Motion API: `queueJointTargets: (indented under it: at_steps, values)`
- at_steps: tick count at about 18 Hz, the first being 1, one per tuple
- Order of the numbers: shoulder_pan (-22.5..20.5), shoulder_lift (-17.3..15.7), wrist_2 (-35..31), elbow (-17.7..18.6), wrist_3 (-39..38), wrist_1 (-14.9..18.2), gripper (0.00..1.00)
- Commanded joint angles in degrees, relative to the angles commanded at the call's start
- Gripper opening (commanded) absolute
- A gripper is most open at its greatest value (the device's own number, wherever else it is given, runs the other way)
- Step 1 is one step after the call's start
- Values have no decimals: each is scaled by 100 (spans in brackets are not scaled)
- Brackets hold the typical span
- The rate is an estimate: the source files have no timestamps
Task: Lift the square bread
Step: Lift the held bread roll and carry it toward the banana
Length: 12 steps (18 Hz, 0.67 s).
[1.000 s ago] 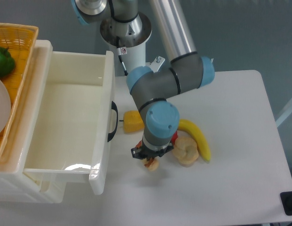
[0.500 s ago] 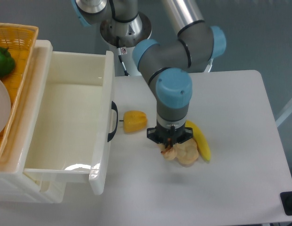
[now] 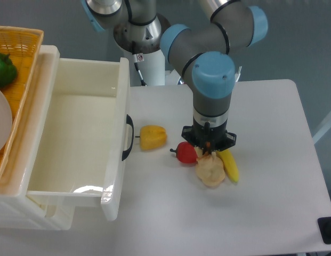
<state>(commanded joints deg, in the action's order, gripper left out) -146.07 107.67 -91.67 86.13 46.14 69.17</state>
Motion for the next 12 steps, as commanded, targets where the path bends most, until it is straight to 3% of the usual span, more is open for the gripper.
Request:
queueJointTargets:
  at_steps: [12]
  values:
    - [-71,-97,0,88,0,0,0]
